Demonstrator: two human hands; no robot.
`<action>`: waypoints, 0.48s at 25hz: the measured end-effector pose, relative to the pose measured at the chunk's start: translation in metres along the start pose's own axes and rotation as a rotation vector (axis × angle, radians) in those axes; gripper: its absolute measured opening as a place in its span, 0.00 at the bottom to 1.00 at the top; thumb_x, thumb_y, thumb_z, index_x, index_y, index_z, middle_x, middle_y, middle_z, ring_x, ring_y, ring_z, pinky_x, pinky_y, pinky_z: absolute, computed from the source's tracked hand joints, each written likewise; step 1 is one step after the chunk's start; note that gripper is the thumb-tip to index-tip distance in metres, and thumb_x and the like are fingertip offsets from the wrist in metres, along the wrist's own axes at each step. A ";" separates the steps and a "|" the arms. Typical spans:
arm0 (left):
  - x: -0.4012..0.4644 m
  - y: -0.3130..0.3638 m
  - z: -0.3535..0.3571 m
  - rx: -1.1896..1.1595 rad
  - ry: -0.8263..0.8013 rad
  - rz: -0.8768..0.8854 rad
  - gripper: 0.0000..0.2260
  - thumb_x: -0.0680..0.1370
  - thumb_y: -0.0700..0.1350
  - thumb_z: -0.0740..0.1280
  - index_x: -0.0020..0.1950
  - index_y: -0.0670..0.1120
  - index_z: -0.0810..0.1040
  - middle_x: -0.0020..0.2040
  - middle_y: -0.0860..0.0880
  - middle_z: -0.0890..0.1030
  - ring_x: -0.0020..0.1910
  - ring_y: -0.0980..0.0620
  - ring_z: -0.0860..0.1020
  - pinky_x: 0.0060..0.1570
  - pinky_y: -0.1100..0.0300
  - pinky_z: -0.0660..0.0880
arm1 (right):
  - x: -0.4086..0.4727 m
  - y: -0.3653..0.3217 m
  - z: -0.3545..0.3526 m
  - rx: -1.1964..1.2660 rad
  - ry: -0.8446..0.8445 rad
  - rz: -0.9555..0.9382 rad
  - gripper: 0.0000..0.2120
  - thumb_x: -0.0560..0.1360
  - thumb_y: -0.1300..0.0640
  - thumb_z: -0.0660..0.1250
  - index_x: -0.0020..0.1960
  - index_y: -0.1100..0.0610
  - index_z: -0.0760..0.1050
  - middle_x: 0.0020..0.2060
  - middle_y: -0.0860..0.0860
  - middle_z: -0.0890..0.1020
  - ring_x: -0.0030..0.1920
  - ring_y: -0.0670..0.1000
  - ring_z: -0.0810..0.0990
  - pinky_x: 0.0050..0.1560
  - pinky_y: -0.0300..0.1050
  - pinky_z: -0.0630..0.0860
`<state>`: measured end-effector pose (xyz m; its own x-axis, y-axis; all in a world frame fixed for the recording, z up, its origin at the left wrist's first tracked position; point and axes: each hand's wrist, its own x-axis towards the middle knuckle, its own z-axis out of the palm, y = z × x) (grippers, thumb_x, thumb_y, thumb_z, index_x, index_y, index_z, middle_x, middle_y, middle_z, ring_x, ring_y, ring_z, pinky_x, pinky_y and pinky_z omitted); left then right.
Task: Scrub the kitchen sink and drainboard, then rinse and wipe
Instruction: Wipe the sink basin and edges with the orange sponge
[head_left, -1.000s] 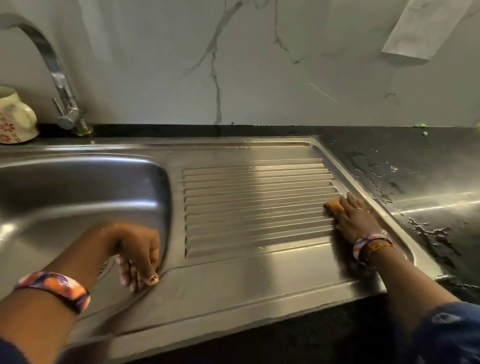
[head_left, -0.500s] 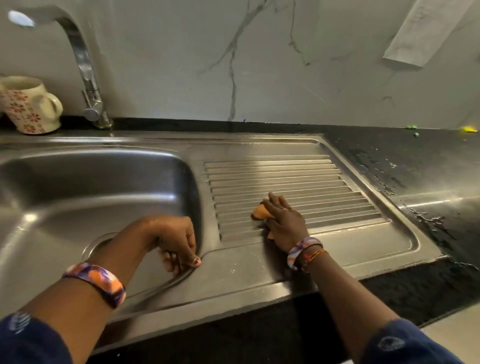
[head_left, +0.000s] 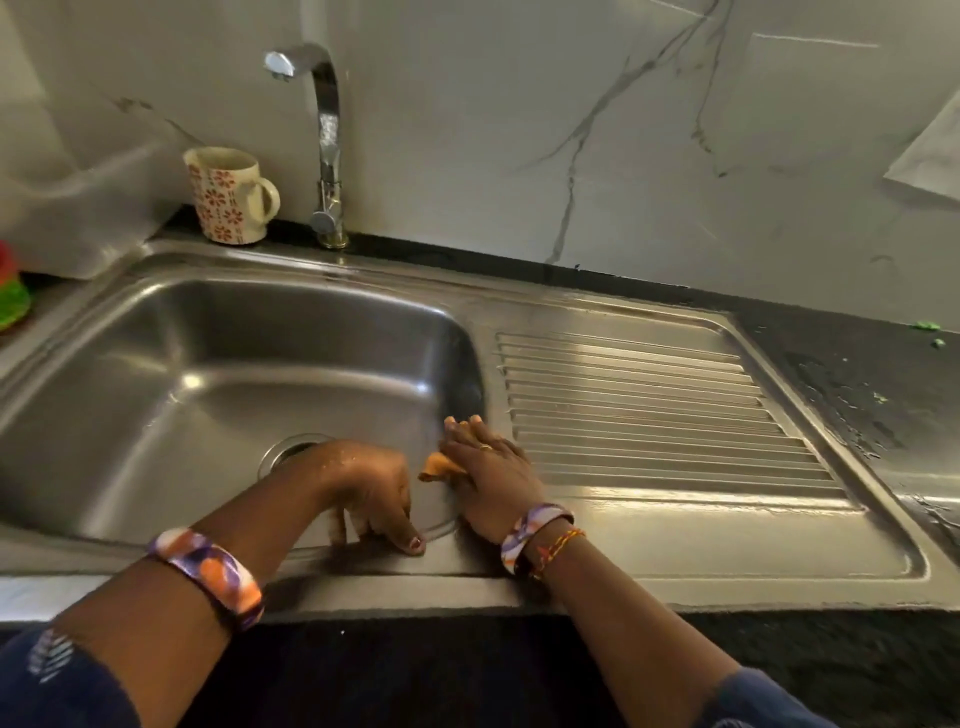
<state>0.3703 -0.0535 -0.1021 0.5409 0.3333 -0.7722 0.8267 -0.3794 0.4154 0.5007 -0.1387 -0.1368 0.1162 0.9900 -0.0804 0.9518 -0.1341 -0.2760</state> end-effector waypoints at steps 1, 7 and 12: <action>-0.002 -0.002 -0.002 0.040 -0.003 -0.044 0.18 0.73 0.50 0.72 0.59 0.42 0.79 0.49 0.46 0.80 0.47 0.51 0.79 0.49 0.56 0.80 | 0.000 -0.004 0.000 0.107 -0.009 -0.024 0.19 0.80 0.54 0.57 0.71 0.50 0.66 0.72 0.49 0.66 0.74 0.50 0.60 0.72 0.44 0.56; 0.016 0.003 -0.011 0.007 0.204 0.098 0.16 0.74 0.49 0.70 0.60 0.47 0.79 0.58 0.47 0.81 0.52 0.52 0.79 0.49 0.62 0.76 | -0.014 0.045 -0.038 0.989 0.504 0.173 0.10 0.79 0.64 0.60 0.57 0.56 0.76 0.44 0.46 0.81 0.43 0.39 0.79 0.44 0.31 0.75; 0.054 0.035 -0.018 -0.054 0.444 0.209 0.09 0.74 0.48 0.70 0.48 0.45 0.85 0.34 0.50 0.84 0.27 0.61 0.76 0.31 0.70 0.71 | -0.047 0.209 -0.081 0.353 0.882 0.777 0.15 0.81 0.54 0.56 0.62 0.58 0.75 0.58 0.61 0.79 0.57 0.63 0.76 0.57 0.54 0.71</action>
<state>0.4311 -0.0335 -0.1203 0.7001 0.5951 -0.3945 0.6937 -0.4360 0.5734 0.7171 -0.2099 -0.1130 0.9013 0.3139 0.2984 0.4303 -0.5713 -0.6989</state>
